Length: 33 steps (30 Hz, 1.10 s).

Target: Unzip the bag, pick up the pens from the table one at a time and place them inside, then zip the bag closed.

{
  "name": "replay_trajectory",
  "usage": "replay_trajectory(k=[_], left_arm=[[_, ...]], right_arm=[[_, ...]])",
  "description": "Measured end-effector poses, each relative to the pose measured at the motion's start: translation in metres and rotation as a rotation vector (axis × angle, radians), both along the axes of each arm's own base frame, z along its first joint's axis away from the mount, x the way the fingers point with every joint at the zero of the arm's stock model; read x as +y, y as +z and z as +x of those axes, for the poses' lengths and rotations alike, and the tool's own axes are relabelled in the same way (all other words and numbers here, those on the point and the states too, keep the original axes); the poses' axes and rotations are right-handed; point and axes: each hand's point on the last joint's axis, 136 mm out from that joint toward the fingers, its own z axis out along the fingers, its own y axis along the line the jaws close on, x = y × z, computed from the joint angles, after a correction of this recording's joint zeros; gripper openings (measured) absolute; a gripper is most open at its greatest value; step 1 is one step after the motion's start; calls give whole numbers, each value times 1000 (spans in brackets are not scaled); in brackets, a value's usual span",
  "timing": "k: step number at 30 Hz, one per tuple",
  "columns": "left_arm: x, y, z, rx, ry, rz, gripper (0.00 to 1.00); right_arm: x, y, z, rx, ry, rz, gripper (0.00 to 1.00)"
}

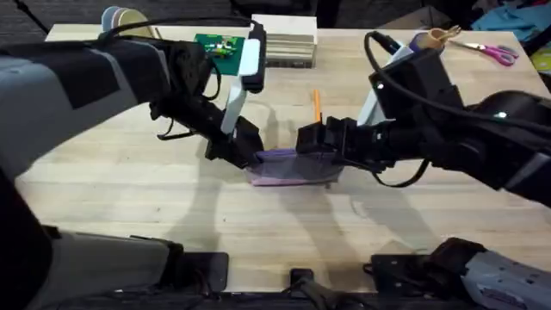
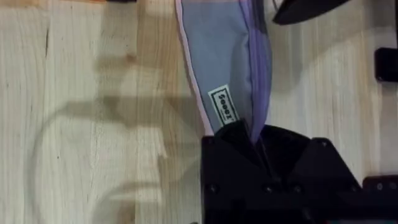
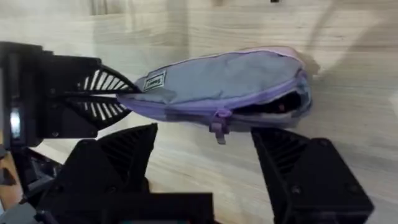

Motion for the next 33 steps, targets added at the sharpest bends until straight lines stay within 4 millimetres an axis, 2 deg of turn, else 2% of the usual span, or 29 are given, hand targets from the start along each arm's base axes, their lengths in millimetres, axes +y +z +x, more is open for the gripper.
replay_trajectory(k=[4, 12, 16, 23, 33], left_arm=[[0, 0, 0, 0, 0, 0, 42], [0, 0, 0, 0, 0, 1, 42], [0, 0, 0, 0, 0, 1, 42], [0, 0, 0, 0, 0, 1, 42], [0, 0, 0, 0, 0, 0, 42]], right_arm=[[0, -7, 2, 15, -2, -14, 797], [-2, -8, 4, 10, -14, -27, 466], [-2, -8, 4, 9, -15, -29, 348], [-2, -8, 5, 8, -15, -28, 255], [-1, -8, 5, 5, -15, -25, 41]])
